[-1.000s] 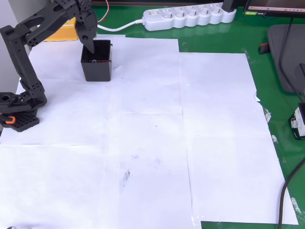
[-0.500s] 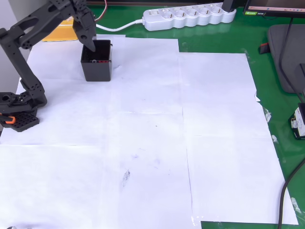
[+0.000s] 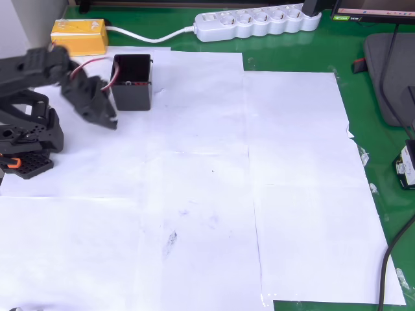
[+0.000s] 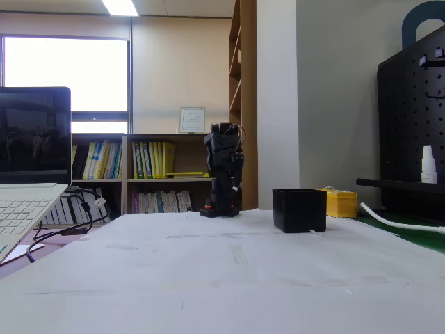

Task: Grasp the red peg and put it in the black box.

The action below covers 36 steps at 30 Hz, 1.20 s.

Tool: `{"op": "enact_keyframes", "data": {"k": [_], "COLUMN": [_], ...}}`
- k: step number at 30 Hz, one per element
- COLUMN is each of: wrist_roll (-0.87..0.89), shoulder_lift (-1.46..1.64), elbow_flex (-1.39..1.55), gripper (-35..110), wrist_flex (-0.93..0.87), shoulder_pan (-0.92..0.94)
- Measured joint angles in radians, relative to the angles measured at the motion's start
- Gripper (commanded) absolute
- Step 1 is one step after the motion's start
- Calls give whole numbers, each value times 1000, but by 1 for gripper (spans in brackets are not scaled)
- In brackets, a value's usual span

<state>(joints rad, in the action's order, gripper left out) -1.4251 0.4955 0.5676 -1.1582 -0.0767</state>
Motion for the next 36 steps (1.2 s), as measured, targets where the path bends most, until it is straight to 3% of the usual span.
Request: {"op": "enact_keyframes", "data": {"k": [15,22,29,36], "wrist_roll": [57,110,49,3], "shoulder_lift": [-411,-561,-620,-624], "elbow_flex": [-486,-545,-545,-545], "gripper": [0,0,0,0], "wrist_flex": [63,60,-138,-155], "shoulder_pan": [52,54,49,51]}}
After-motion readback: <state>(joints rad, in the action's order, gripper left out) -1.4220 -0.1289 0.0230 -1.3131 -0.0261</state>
